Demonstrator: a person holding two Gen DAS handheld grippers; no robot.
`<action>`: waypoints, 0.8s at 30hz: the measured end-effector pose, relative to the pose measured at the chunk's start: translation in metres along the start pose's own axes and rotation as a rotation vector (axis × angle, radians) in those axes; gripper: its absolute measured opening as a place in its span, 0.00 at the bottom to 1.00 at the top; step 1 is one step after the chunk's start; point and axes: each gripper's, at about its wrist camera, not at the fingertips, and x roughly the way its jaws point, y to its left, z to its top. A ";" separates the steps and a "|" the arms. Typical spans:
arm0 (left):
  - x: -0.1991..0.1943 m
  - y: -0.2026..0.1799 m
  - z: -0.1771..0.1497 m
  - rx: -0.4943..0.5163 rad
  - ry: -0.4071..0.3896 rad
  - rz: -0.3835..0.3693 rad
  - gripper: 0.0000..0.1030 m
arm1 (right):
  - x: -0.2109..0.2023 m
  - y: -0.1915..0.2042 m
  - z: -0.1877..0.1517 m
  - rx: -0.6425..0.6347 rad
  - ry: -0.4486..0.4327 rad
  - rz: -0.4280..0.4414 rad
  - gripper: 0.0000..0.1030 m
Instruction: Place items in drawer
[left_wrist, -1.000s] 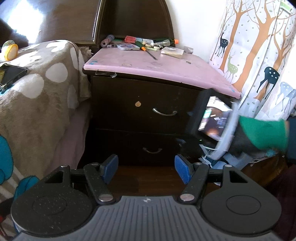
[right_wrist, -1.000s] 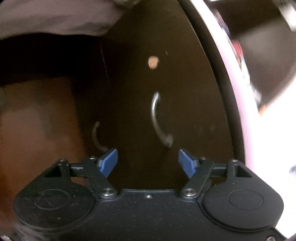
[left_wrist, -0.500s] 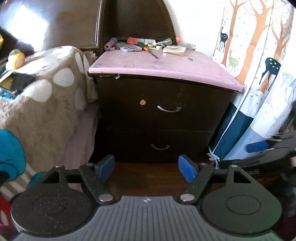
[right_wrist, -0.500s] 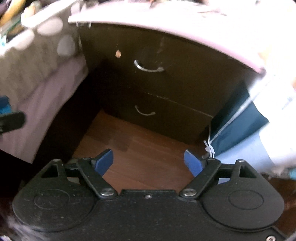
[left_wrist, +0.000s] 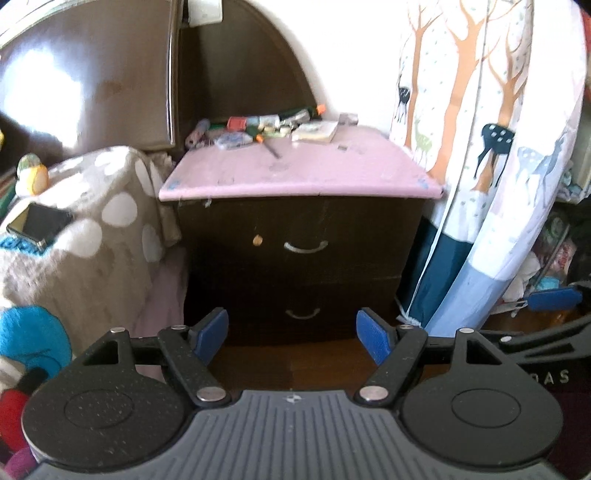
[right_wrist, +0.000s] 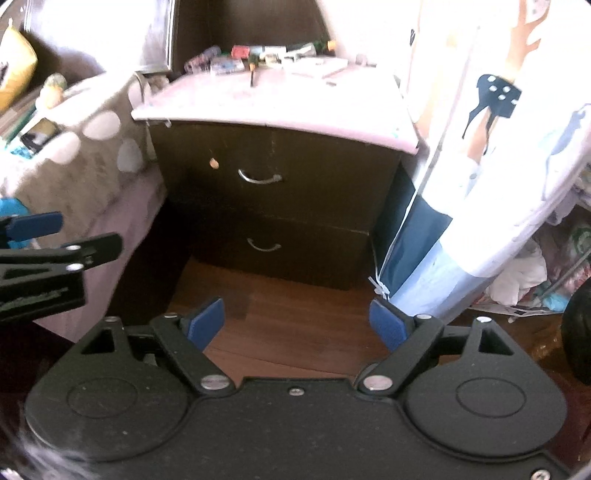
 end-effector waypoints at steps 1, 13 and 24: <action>-0.004 -0.002 0.002 0.001 -0.007 -0.002 0.74 | -0.006 -0.001 0.001 -0.006 -0.013 -0.002 0.84; -0.056 -0.017 0.013 0.017 -0.082 0.007 0.74 | -0.064 -0.010 0.008 -0.026 -0.139 -0.043 0.86; -0.099 -0.021 0.008 0.017 -0.160 -0.008 0.74 | -0.086 -0.007 0.003 -0.048 -0.186 -0.042 0.87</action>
